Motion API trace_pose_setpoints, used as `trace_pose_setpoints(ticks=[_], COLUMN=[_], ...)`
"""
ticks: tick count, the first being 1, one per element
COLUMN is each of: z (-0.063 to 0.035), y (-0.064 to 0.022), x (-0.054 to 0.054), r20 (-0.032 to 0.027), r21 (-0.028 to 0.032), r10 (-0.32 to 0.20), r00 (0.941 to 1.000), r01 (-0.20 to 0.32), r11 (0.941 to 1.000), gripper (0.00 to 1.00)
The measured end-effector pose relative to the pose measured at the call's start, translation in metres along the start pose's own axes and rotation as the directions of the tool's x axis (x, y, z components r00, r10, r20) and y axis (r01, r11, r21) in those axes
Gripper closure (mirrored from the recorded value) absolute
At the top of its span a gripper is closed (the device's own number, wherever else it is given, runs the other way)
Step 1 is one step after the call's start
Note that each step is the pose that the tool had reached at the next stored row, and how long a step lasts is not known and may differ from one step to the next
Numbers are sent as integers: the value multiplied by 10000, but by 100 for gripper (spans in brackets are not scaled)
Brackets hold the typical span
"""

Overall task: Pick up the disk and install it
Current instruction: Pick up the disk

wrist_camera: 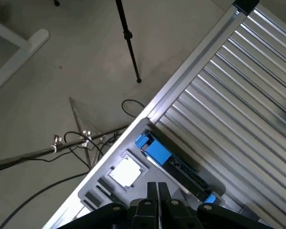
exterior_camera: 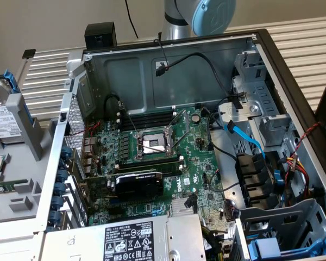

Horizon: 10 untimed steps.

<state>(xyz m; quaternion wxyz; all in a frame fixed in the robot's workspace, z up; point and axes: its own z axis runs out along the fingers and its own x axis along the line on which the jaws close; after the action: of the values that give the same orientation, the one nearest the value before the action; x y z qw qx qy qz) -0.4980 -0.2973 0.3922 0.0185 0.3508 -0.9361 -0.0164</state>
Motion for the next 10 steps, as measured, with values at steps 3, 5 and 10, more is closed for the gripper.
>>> trace_pose_setpoints(ticks=[3, 5, 10], z=[0, 0, 0], y=[0, 0, 0], x=[0, 0, 0], r20=[-24, -41, -83], r21=[12, 19, 34], r10=[-544, -914, -1814], r00=[9985, 9958, 9834], r01=[544, 914, 1814], r11=[9985, 9958, 9834], gripper=[85, 85, 85])
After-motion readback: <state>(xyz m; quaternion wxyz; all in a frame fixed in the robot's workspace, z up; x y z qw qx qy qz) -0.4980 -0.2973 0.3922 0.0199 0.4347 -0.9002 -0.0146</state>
